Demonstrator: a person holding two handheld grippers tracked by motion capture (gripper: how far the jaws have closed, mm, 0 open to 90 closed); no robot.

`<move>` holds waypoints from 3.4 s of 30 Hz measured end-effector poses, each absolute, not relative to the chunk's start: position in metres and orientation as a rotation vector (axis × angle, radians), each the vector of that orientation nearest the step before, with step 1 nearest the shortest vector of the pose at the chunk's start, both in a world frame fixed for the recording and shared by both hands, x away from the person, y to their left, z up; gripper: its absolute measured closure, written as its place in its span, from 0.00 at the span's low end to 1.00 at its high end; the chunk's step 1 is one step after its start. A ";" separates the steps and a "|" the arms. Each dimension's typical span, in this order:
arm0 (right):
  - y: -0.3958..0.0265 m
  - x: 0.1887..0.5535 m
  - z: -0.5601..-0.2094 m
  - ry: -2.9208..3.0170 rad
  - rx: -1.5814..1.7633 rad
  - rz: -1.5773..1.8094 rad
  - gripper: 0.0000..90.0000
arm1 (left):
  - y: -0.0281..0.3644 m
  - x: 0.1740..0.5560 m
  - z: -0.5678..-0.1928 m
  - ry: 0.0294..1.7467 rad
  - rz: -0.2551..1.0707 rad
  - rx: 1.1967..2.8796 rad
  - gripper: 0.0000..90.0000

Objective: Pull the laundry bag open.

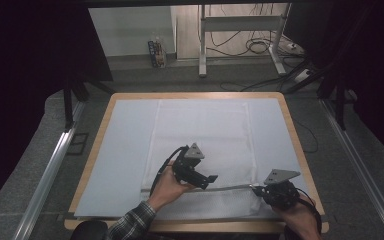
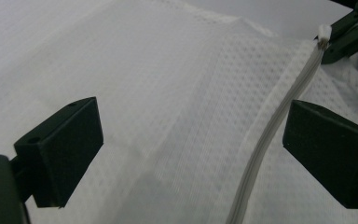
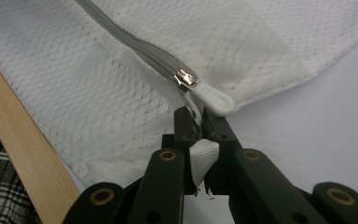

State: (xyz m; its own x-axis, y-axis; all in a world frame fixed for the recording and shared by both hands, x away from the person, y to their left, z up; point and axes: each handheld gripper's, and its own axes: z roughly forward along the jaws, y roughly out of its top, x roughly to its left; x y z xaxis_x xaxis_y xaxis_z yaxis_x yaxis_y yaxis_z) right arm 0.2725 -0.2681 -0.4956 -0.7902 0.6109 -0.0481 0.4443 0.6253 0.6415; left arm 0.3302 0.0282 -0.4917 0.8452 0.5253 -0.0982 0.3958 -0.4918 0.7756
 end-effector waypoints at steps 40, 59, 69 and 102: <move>-0.268 0.272 -0.496 2.561 0.871 0.863 0.94 | -0.067 0.336 -0.491 0.499 0.219 2.233 0.12; -0.267 0.271 -0.494 2.535 0.831 0.844 0.94 | -0.051 0.330 -0.495 0.381 -0.133 2.225 0.85; -0.267 0.271 -0.494 2.531 0.821 0.843 0.94 | -0.057 0.327 -0.497 0.361 -0.167 2.260 0.88; -0.266 0.269 -0.493 2.527 0.798 0.825 0.93 | -0.060 0.333 -0.503 0.456 -0.297 2.226 0.86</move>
State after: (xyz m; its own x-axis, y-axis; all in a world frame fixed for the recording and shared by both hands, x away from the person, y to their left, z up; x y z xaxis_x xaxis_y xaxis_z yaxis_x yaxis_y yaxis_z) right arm 0.2692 -0.2659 -0.4931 -0.7741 0.6124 -0.1607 0.3995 0.6693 0.6265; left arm 0.3326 -0.0599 -0.5034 0.9063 0.2237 -0.3585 0.4184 -0.5944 0.6867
